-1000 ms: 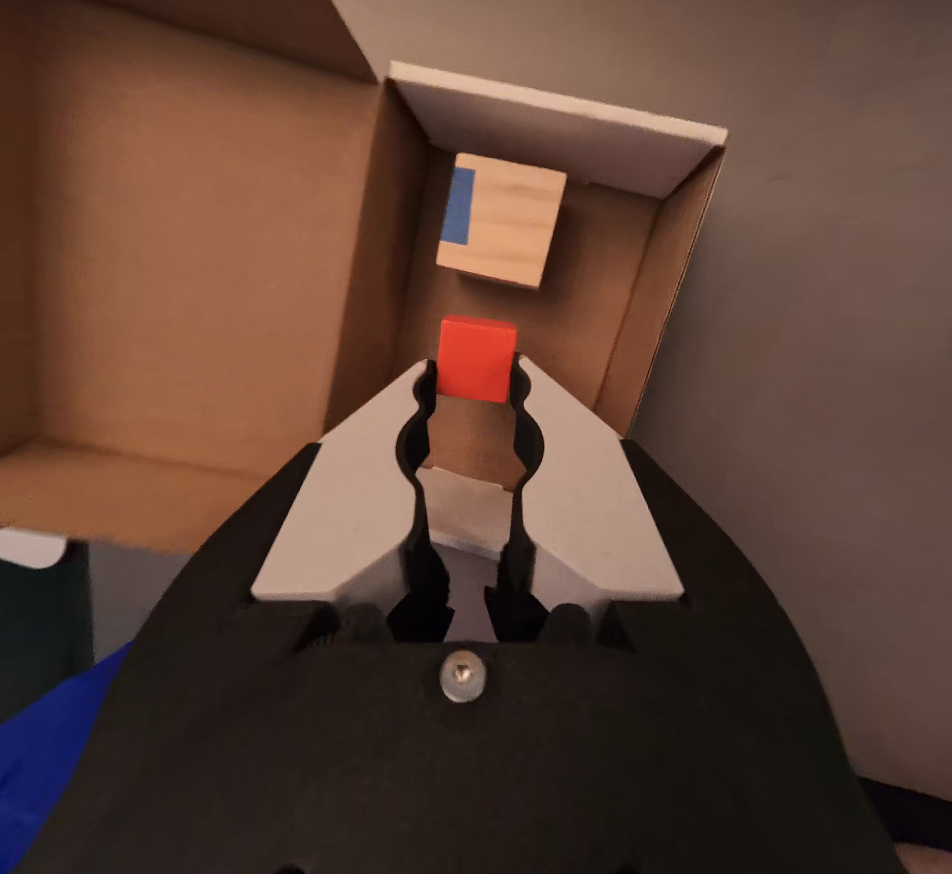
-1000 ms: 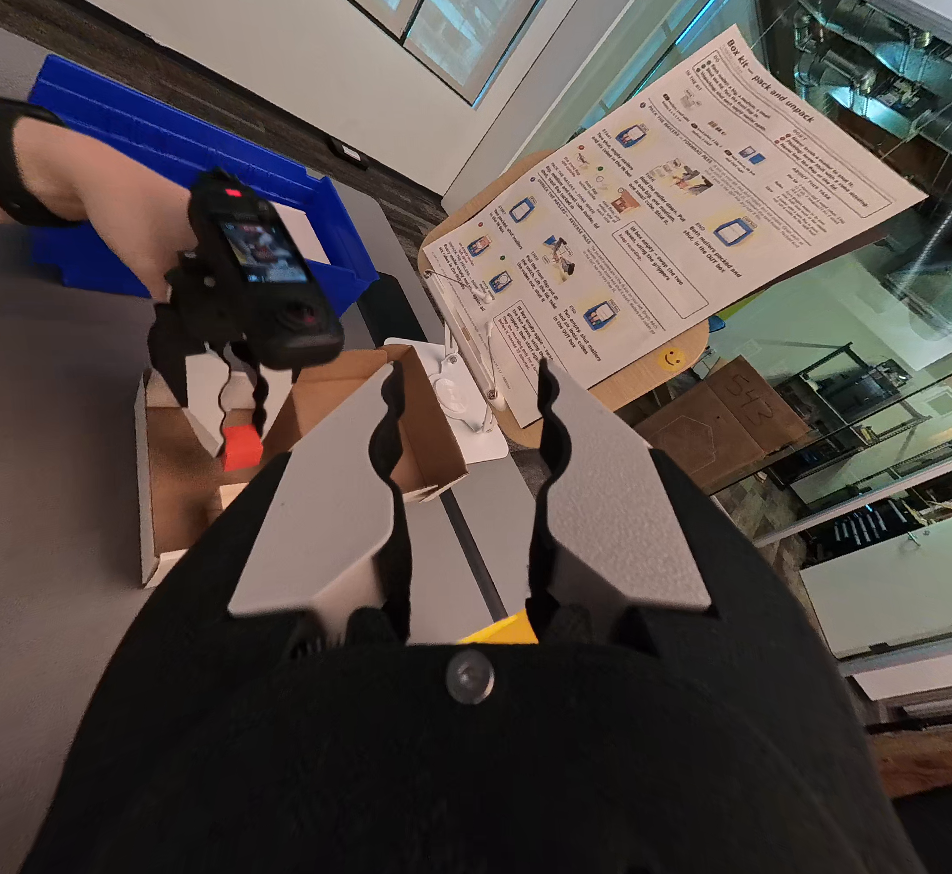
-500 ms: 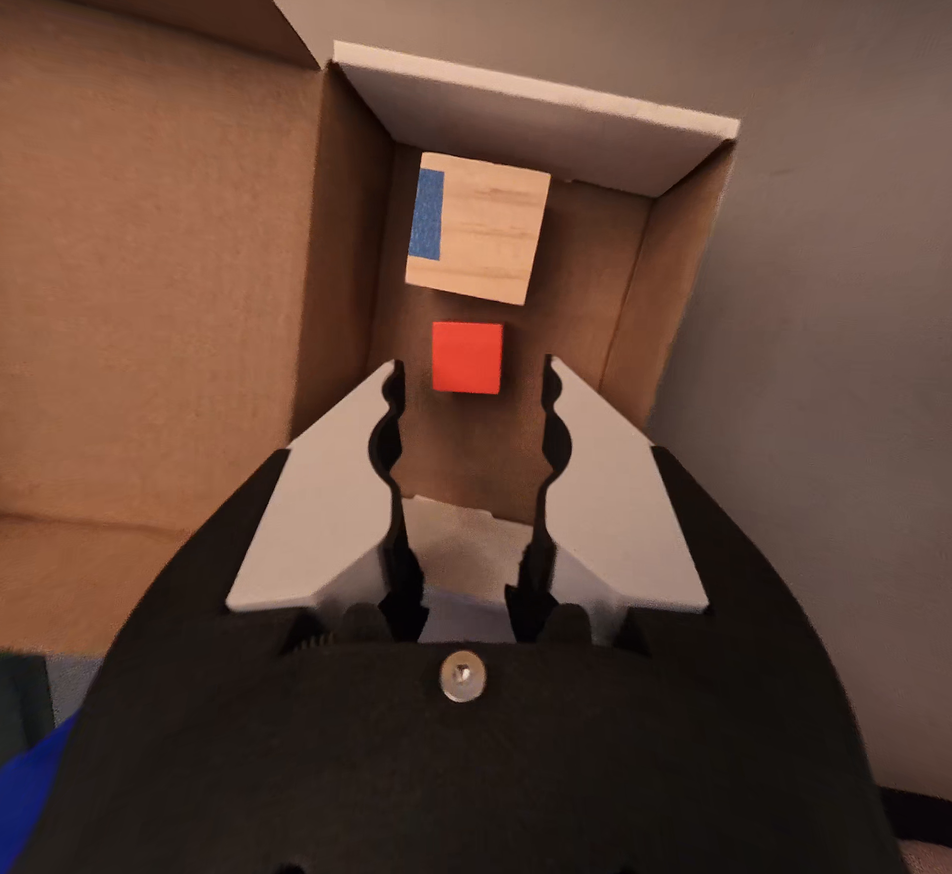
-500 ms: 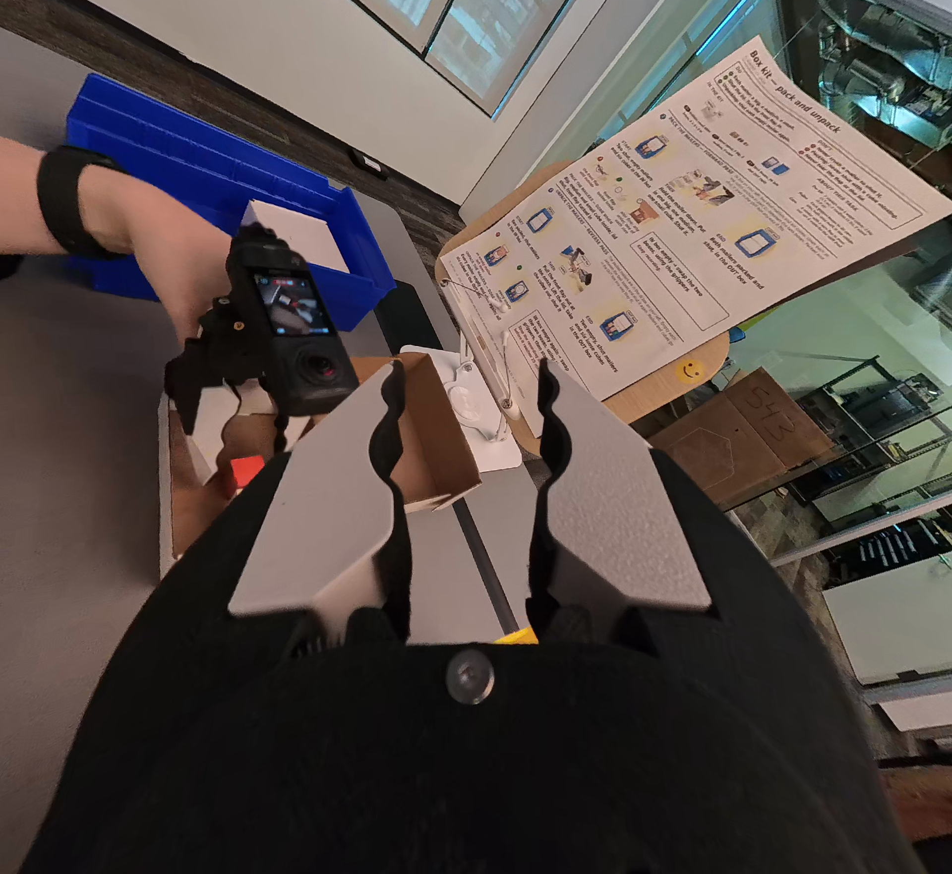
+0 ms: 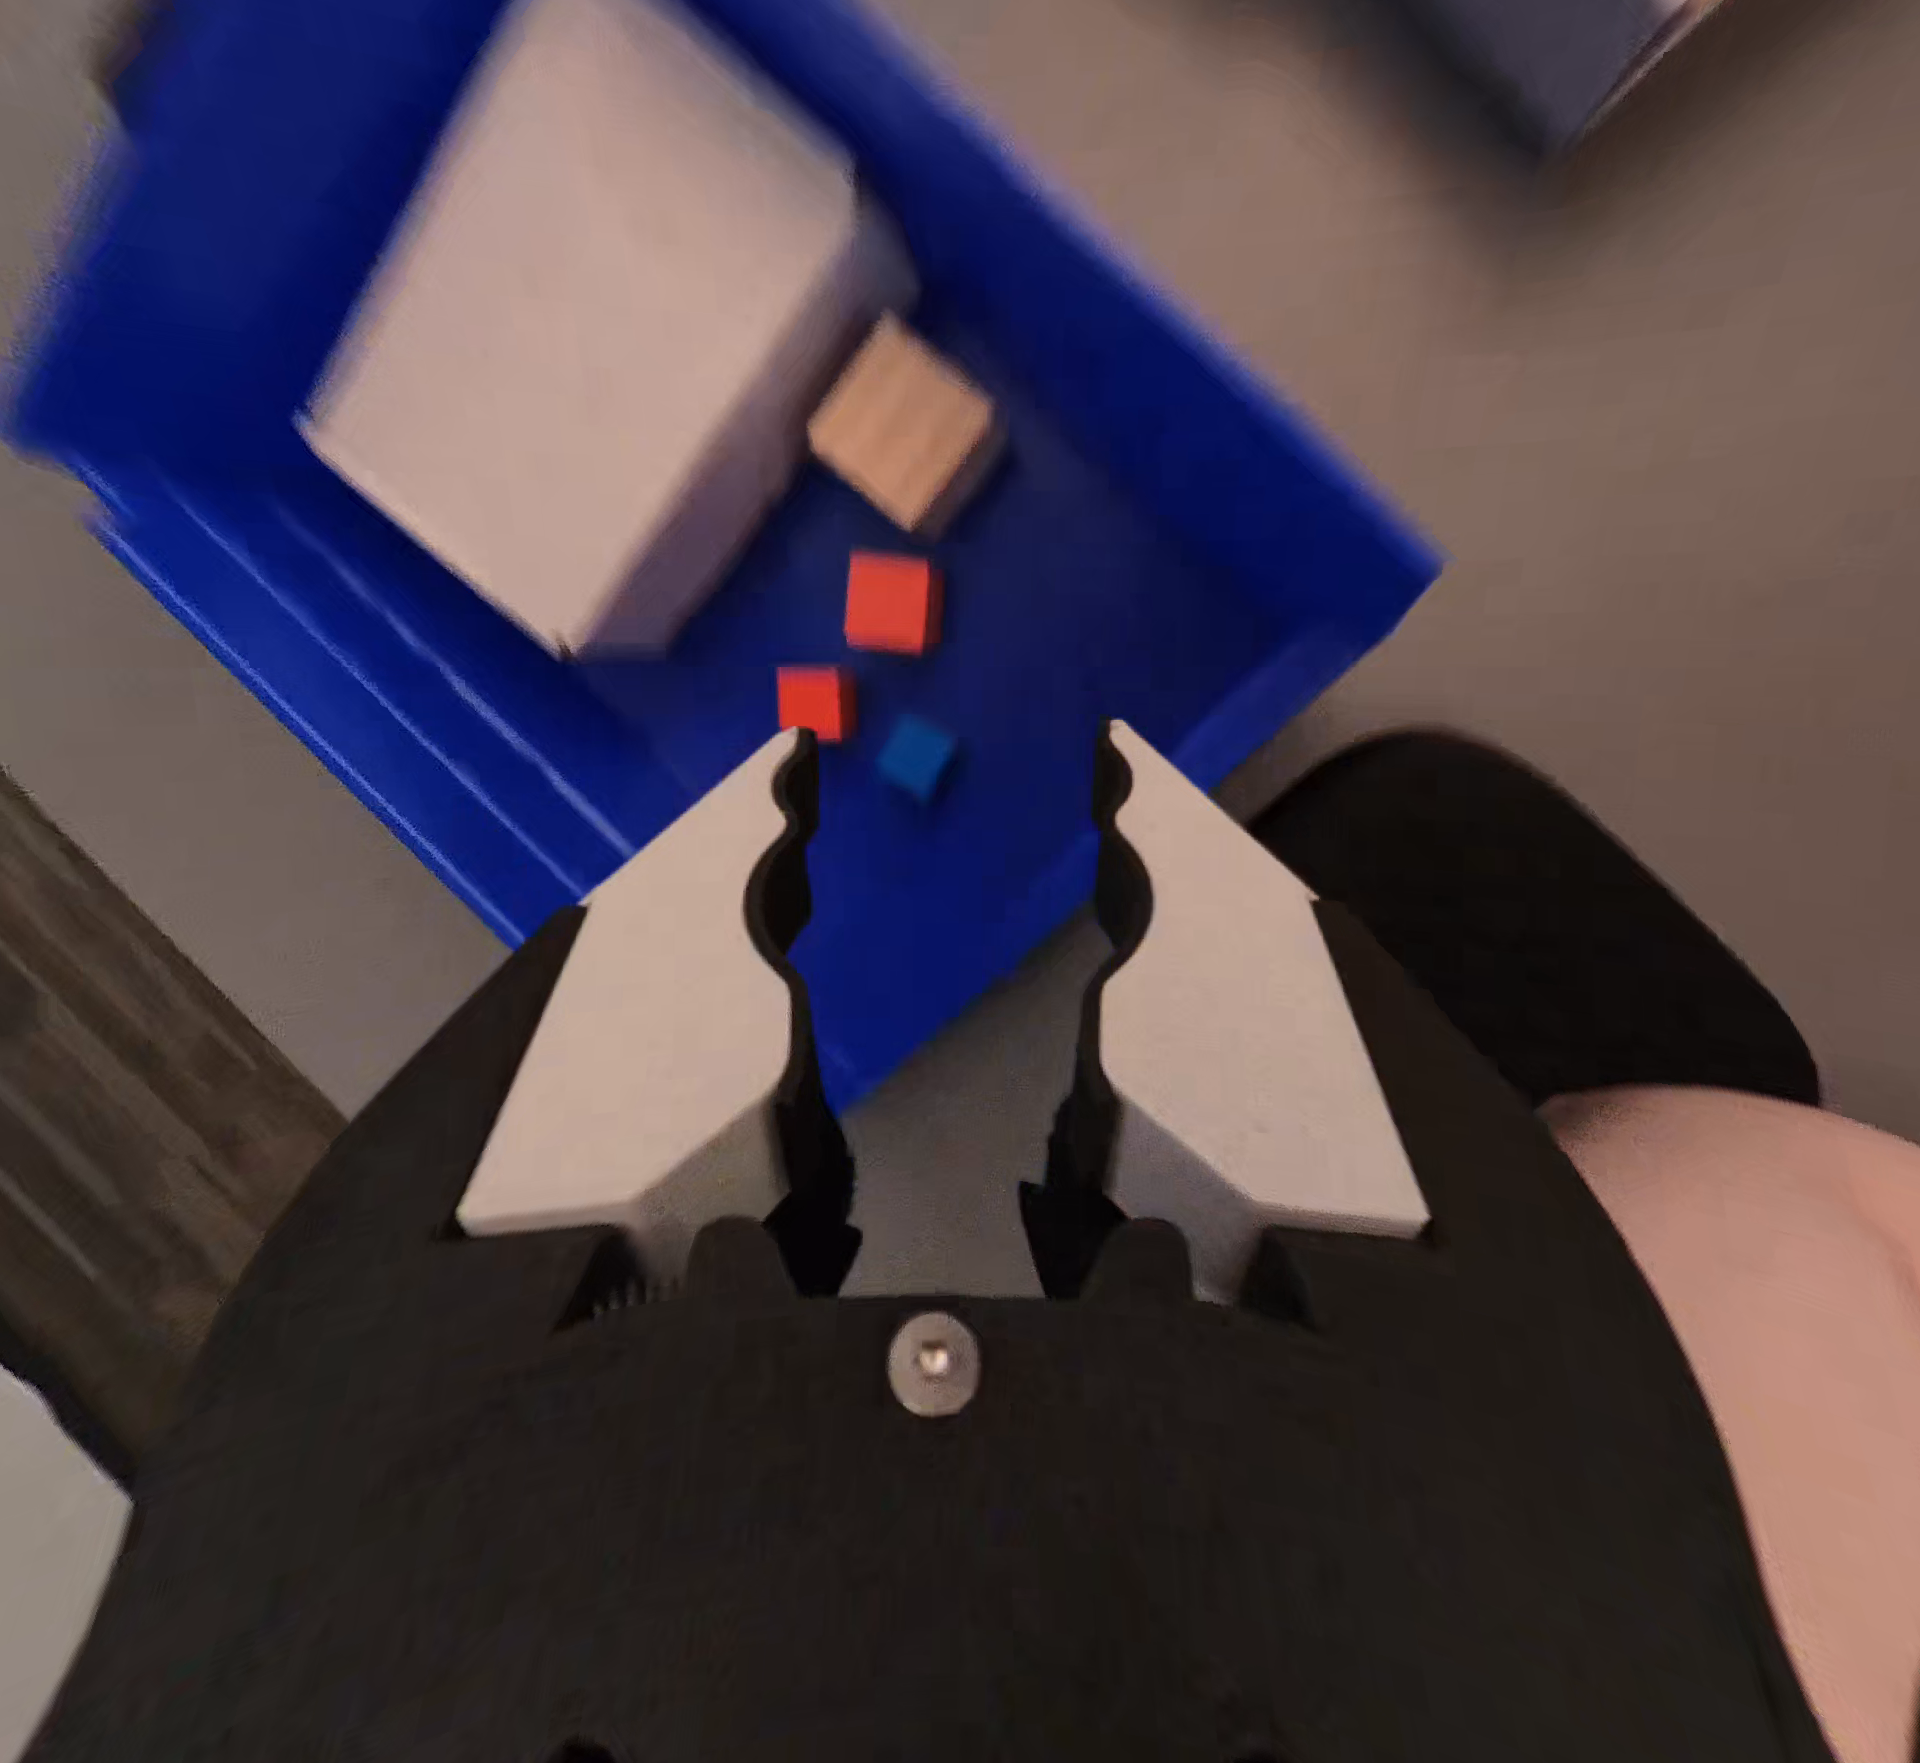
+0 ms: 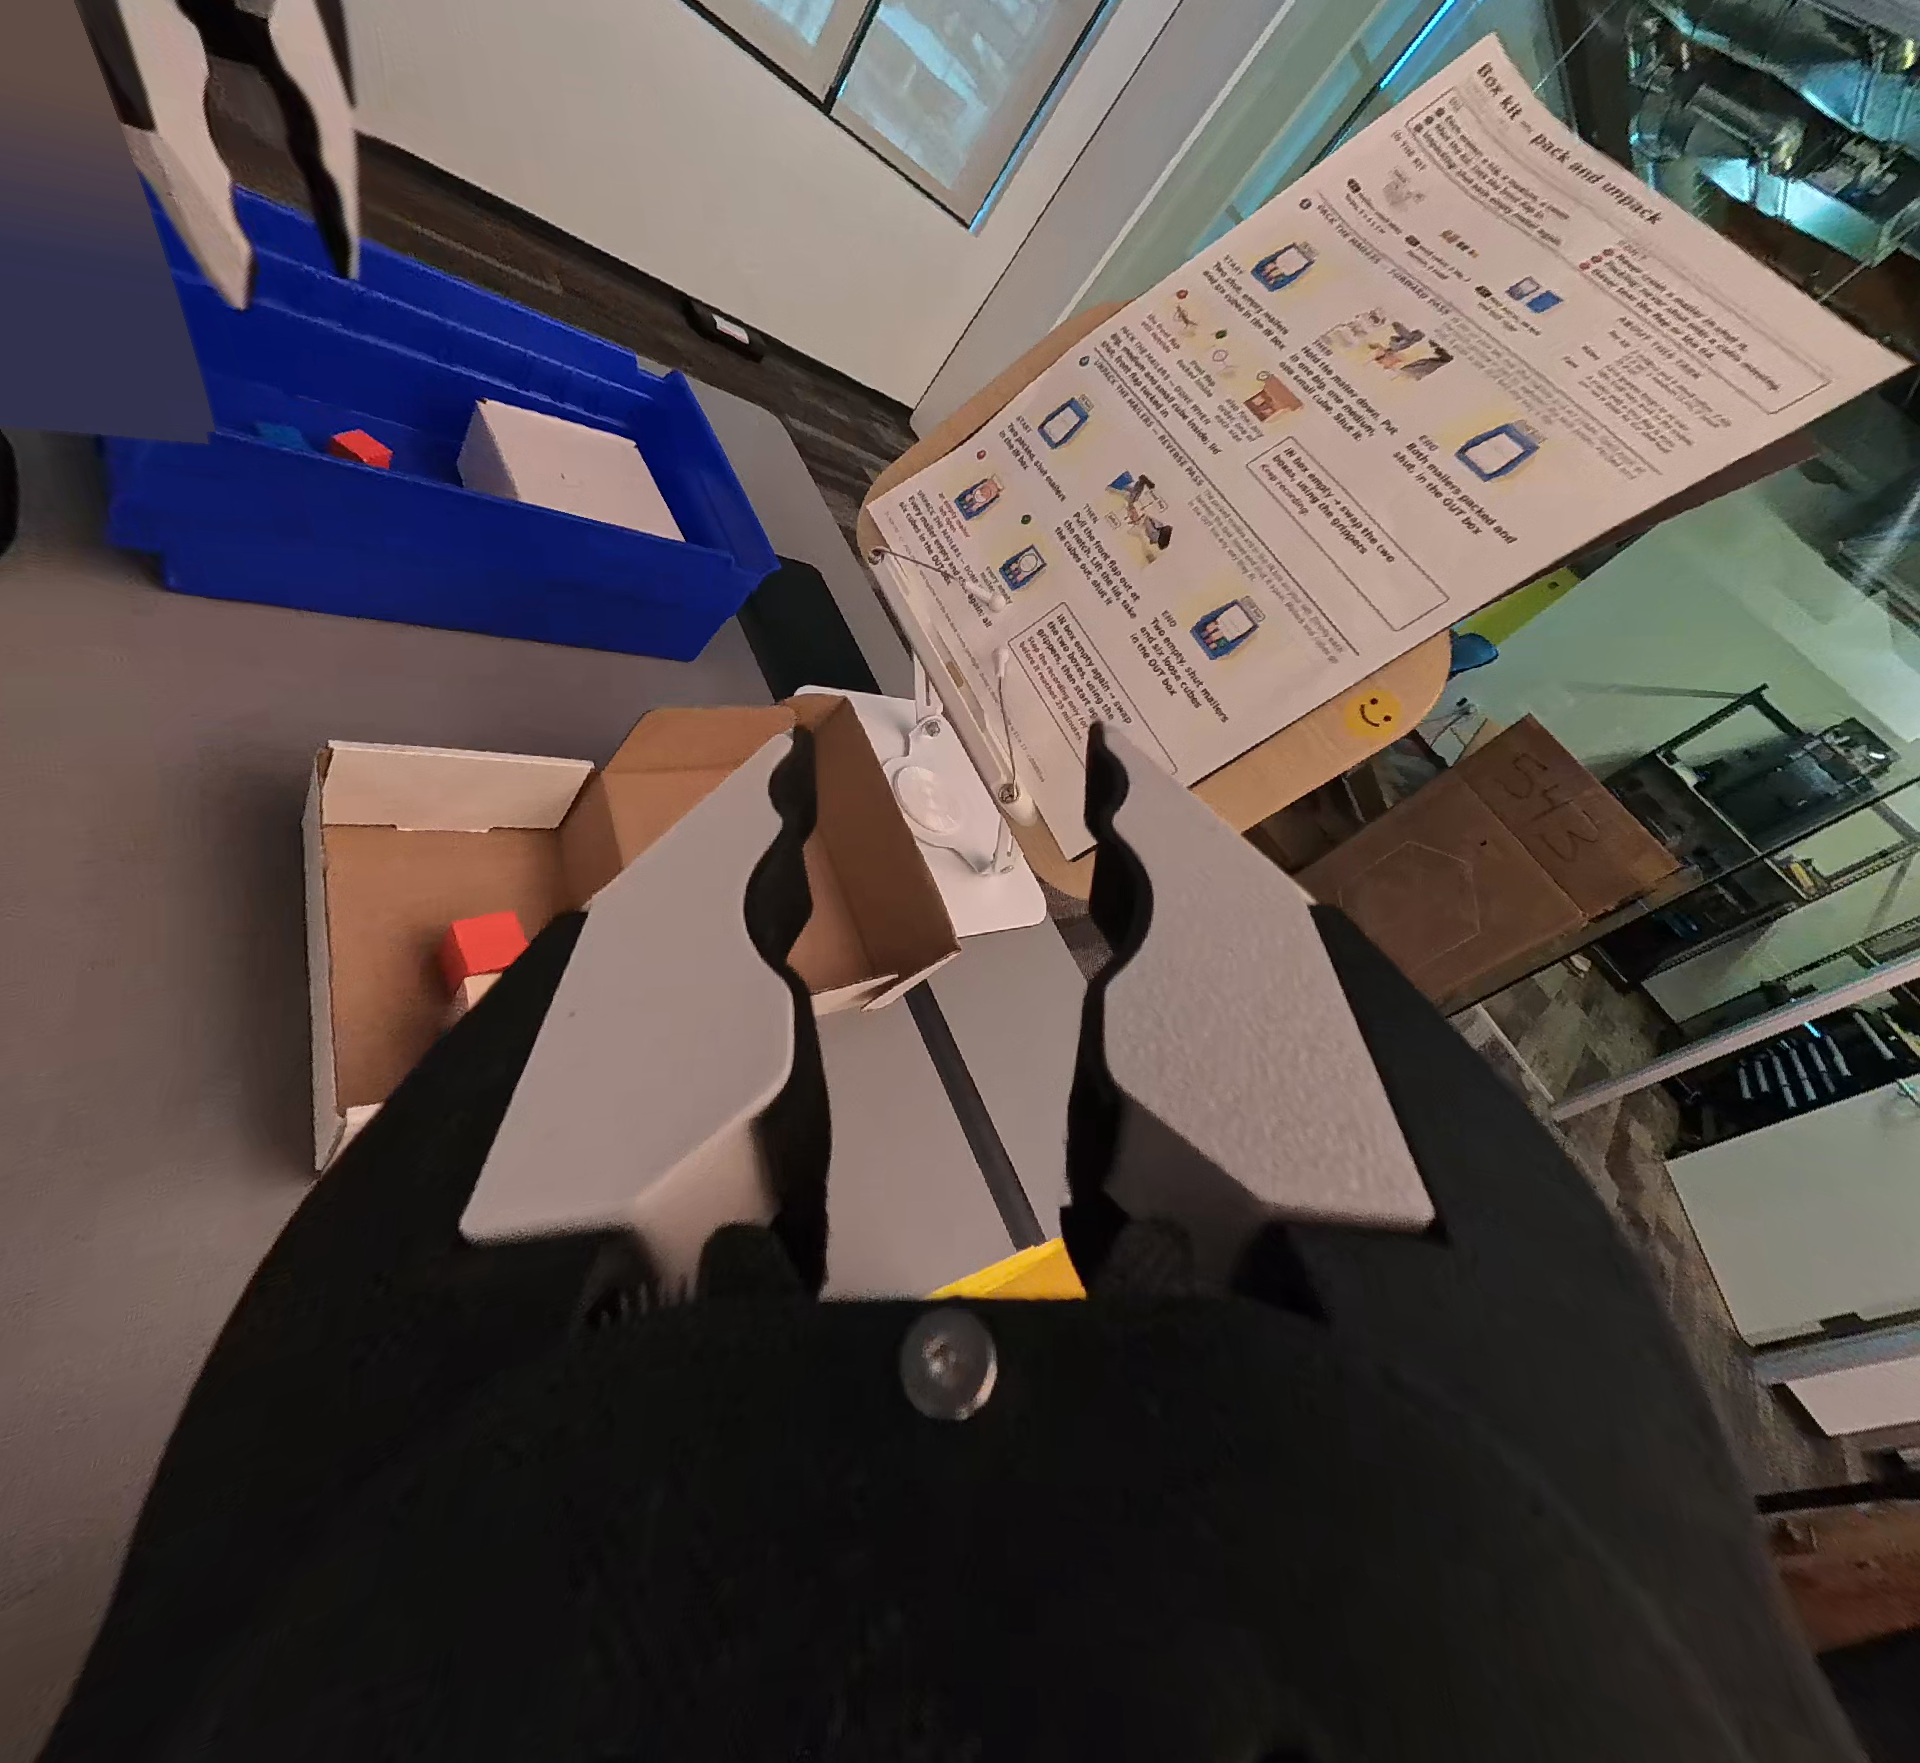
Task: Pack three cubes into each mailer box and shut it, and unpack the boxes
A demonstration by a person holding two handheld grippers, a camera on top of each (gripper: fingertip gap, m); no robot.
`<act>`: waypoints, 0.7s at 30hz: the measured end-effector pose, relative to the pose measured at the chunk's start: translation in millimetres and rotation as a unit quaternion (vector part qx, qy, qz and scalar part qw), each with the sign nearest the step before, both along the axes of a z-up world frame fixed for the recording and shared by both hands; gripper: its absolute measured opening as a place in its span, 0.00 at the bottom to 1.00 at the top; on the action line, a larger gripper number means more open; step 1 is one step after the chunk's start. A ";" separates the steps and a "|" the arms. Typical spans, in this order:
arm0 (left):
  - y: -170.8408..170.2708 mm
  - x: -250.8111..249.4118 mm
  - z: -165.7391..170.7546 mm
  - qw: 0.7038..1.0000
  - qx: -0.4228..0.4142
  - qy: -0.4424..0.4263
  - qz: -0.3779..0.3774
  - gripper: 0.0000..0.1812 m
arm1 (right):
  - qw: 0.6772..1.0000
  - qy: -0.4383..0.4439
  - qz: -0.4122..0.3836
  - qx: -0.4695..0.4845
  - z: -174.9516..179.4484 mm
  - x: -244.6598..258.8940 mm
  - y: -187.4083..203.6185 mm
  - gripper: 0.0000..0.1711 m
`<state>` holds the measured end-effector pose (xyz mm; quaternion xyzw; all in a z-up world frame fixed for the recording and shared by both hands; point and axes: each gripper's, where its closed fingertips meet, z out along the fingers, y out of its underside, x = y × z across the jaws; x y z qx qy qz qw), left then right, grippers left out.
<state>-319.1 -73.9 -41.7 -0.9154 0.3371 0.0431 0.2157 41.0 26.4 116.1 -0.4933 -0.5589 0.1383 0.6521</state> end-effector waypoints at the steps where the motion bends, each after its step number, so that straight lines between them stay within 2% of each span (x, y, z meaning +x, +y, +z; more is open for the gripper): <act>1: -8.1 -14.4 -14.6 0.999 -0.042 0.001 0.032 0.30 | 1.000 -0.003 0.000 -0.001 -1.3 -1.0 0.2 0.30; 3: -17.4 -35.3 -38.1 0.989 -0.113 0.001 0.091 0.31 | 1.000 -0.007 -0.001 0.000 -2.8 -2.4 0.3 0.30; 5: -15.2 -42.8 -54.5 0.982 -0.149 -0.011 0.113 0.29 | 1.000 -0.010 -0.001 -0.001 -3.8 -3.5 0.0 0.30; 12: -0.3 -46.0 -90.0 0.975 -0.200 -0.019 0.095 0.29 | 1.000 -0.010 -0.002 -0.003 -4.7 -2.0 0.6 0.30; 21: 1.5 -48.6 -112.7 0.972 -0.227 -0.009 0.066 0.28 | 1.000 -0.011 -0.001 -0.004 -4.6 -0.4 -0.3 0.30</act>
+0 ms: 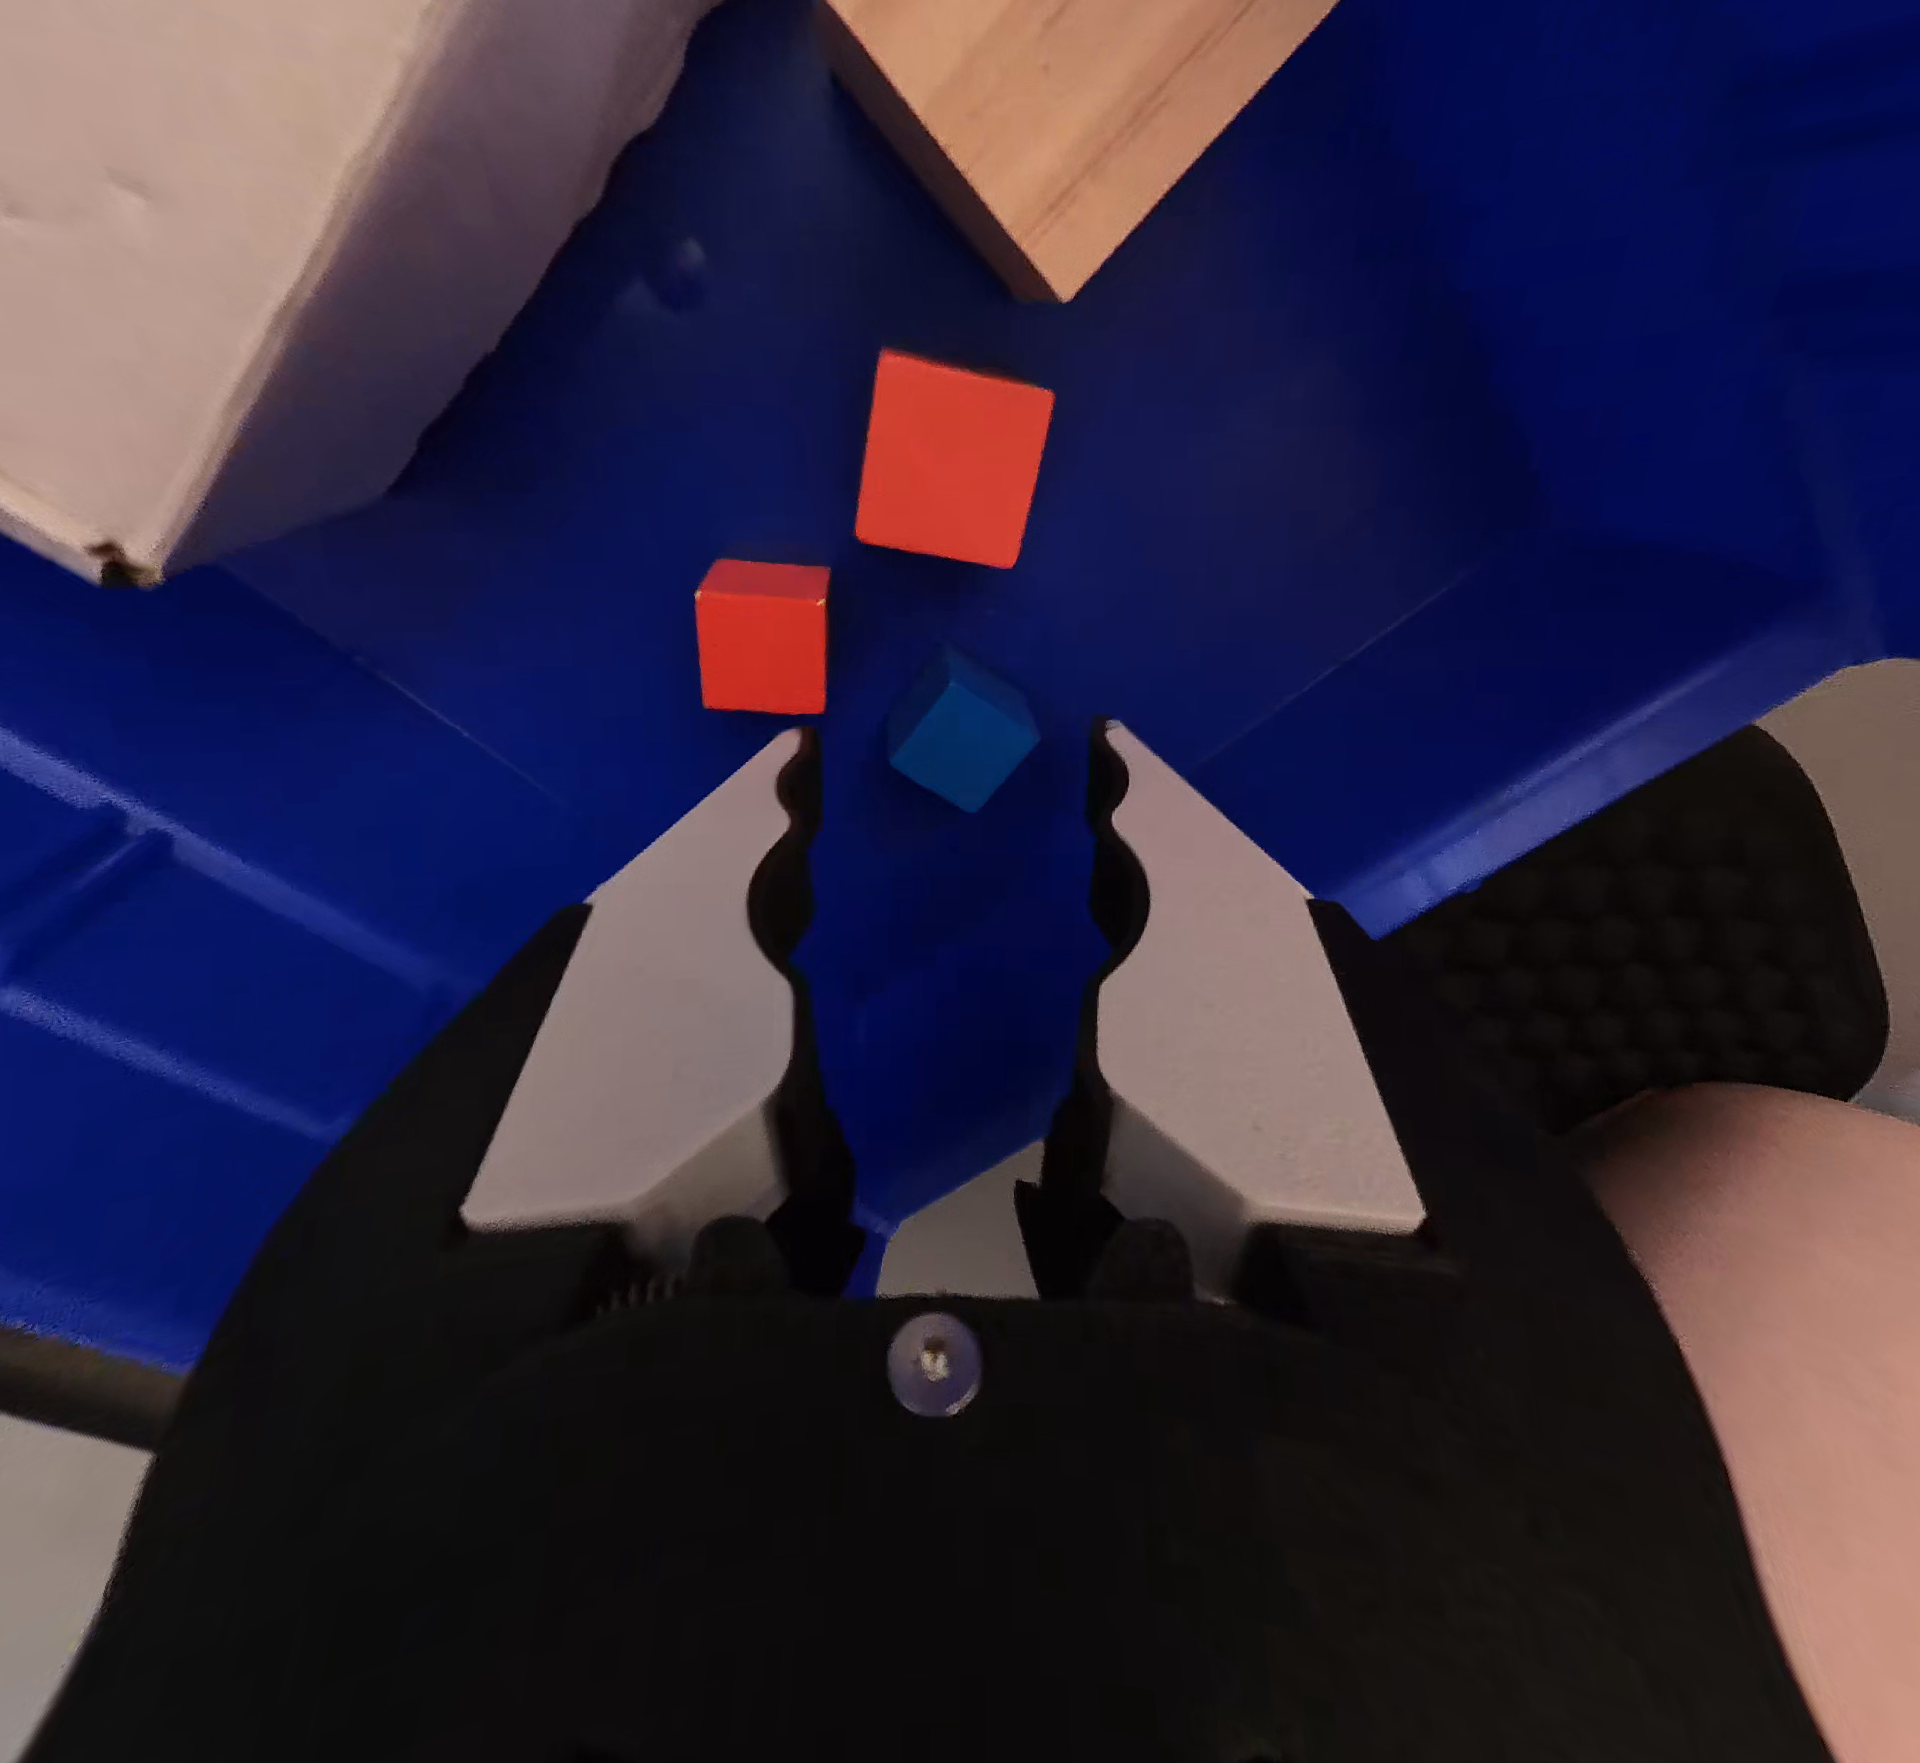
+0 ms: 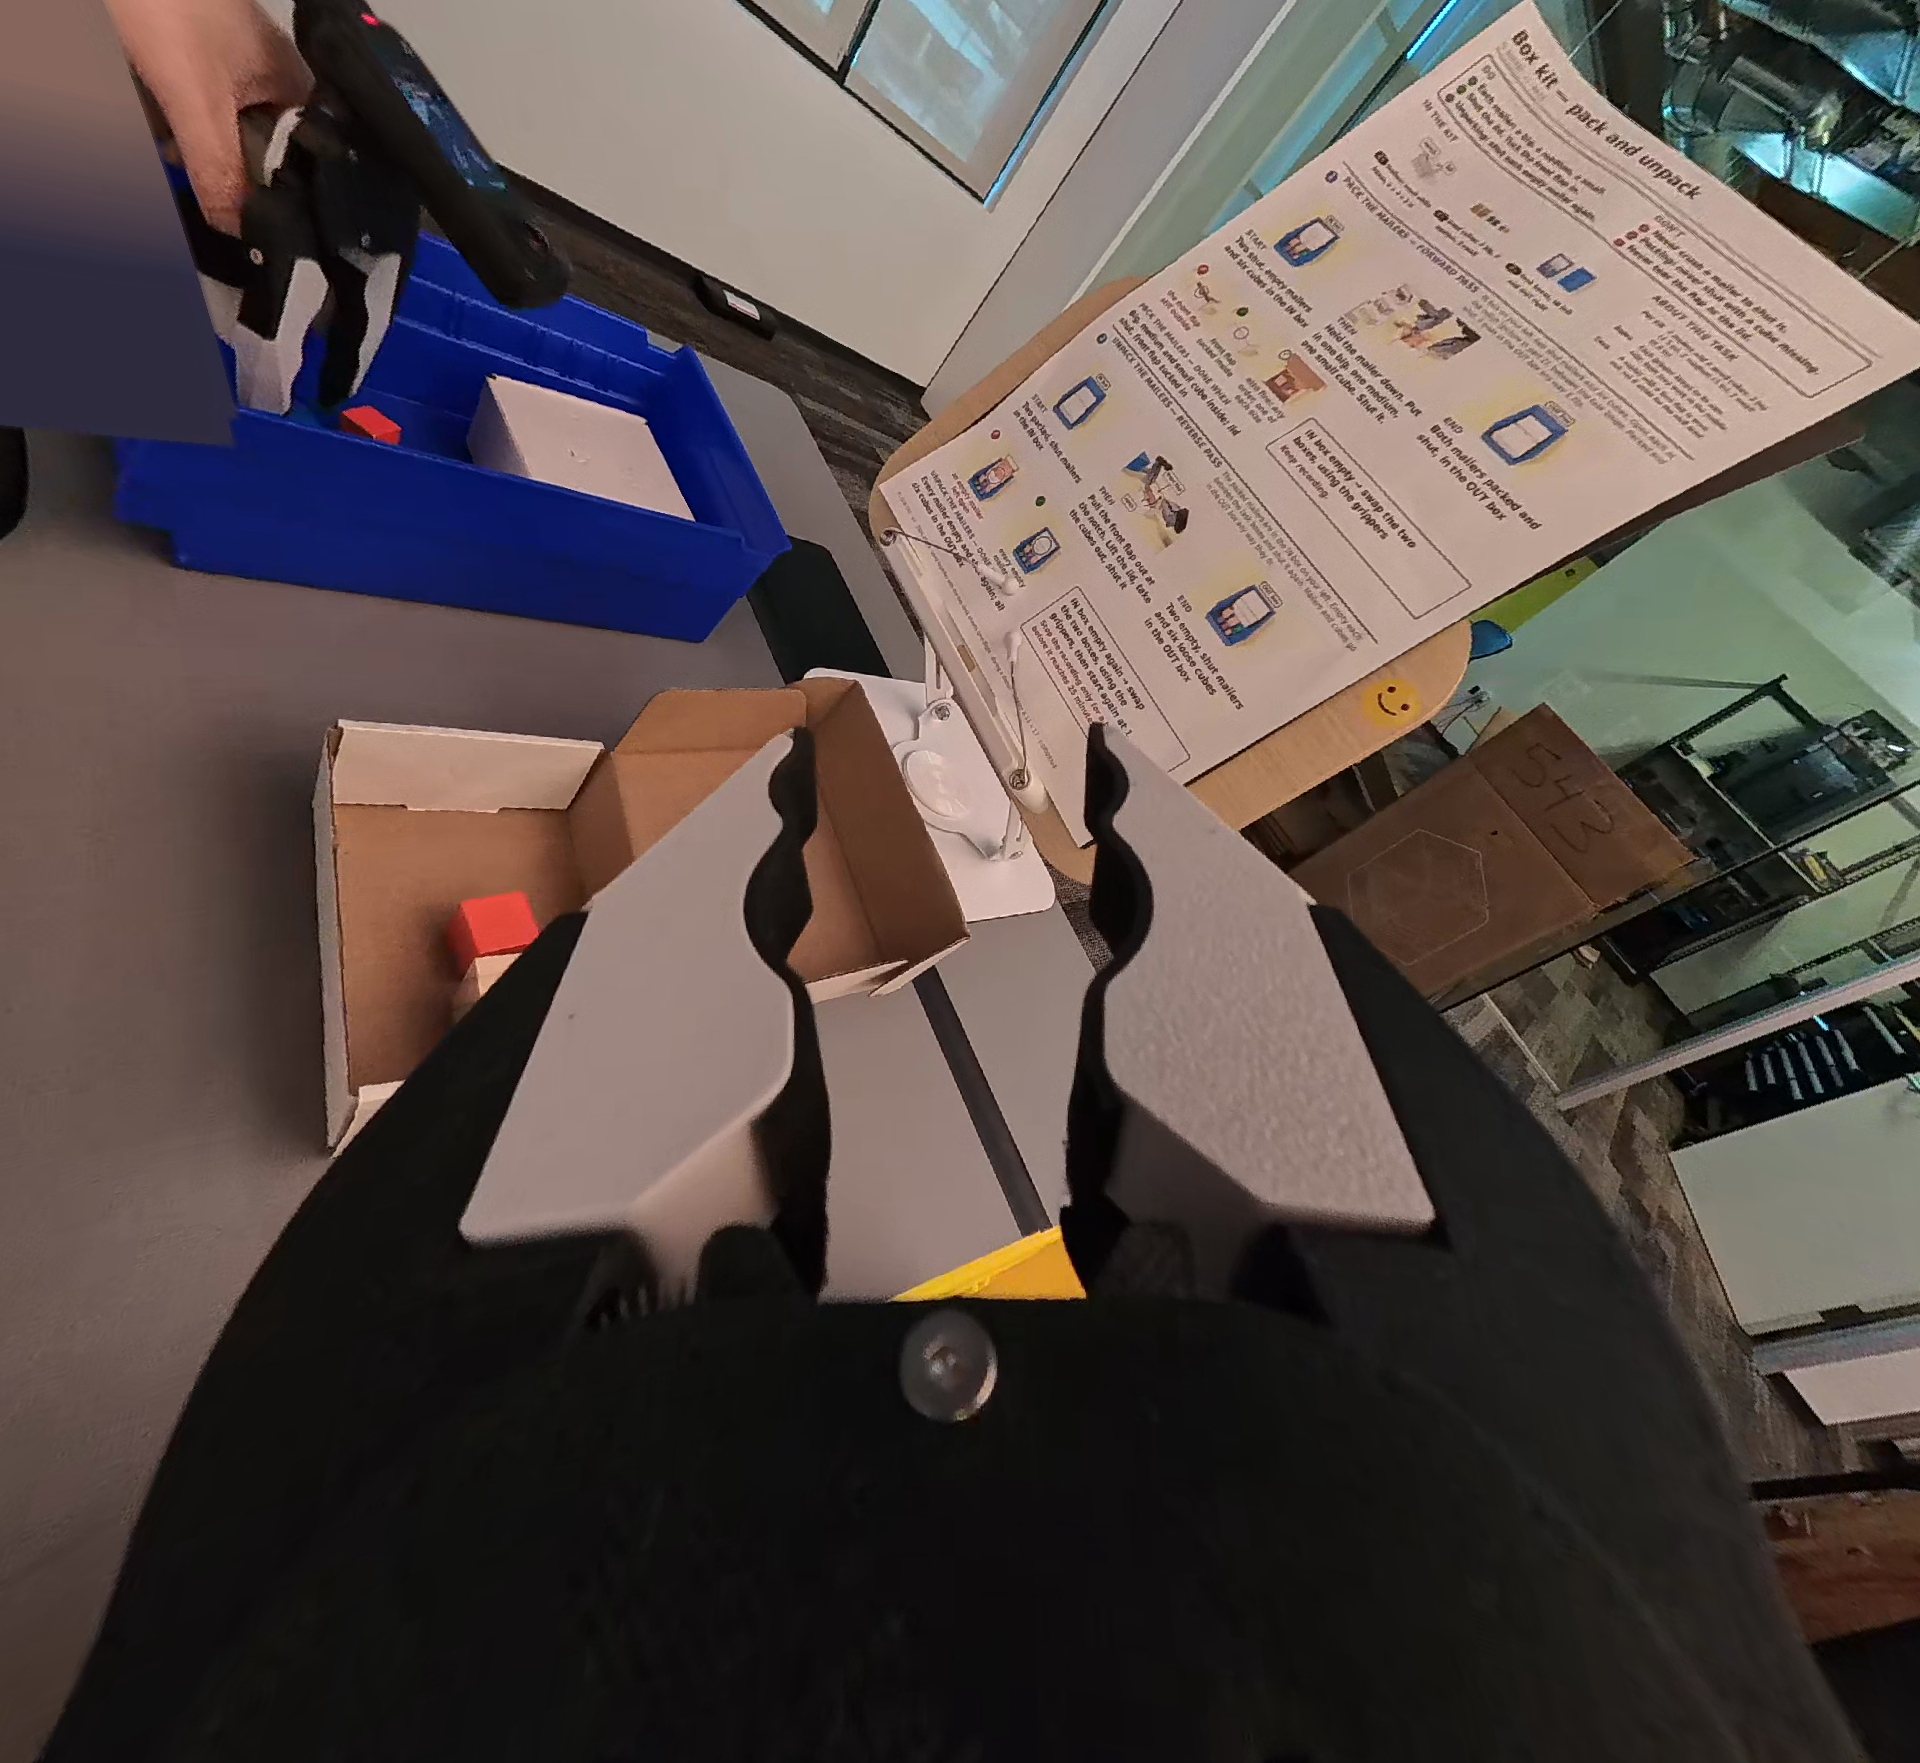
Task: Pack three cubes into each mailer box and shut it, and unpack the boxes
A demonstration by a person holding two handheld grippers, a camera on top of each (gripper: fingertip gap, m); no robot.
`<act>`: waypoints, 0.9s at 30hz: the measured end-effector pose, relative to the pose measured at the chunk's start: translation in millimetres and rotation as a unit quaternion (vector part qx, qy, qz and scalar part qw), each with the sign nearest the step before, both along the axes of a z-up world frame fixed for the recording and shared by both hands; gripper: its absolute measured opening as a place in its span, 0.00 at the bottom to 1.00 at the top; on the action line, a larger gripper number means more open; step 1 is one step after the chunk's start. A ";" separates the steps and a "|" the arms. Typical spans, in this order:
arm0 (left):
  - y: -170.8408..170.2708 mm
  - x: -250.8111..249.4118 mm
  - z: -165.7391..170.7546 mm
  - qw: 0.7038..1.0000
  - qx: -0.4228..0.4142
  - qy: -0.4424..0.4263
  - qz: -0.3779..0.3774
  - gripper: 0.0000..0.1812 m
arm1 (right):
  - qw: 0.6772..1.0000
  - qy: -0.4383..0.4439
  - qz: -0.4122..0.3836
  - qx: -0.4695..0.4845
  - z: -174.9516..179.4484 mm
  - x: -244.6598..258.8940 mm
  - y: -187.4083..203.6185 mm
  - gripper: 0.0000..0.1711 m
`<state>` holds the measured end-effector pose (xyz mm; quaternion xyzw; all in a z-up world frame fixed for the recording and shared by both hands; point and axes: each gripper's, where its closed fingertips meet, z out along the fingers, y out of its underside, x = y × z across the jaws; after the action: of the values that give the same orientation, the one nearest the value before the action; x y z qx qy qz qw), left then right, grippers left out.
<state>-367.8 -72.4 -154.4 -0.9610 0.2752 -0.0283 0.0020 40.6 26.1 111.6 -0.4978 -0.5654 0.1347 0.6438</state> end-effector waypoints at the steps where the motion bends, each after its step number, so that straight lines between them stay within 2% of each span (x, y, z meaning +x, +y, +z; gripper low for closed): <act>1: 0.2 0.3 -1.5 1.000 -0.001 -0.001 -0.004 0.27 | 1.000 0.000 0.000 0.000 0.3 0.4 -0.1 0.30; 8: -5.9 -6.3 -9.5 1.000 -0.016 0.012 -0.016 0.16 | 1.000 0.001 0.000 0.000 0.7 1.5 -0.3 0.30; 18: -5.8 0.3 6.3 0.999 0.019 0.010 -0.044 0.16 | 1.000 0.002 0.000 -0.002 0.8 2.5 -0.1 0.30; 22: -2.6 5.0 38.9 0.994 0.081 0.040 -0.057 0.16 | 1.000 -0.002 -0.001 -0.002 -0.8 1.3 0.3 0.30; 24: 4.5 15.5 65.8 0.985 0.144 0.053 -0.078 0.16 | 1.000 -0.005 0.000 -0.003 -1.9 0.3 0.4 0.30; 27: 17.8 50.0 118.6 0.956 0.267 0.036 -0.117 0.16 | 1.000 -0.009 -0.001 -0.004 -3.9 -0.5 1.0 0.30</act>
<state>-317.8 -54.6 -35.8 -0.8868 0.3832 0.0803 0.2455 40.1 27.1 107.7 -0.5023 -0.5702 0.1319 0.6366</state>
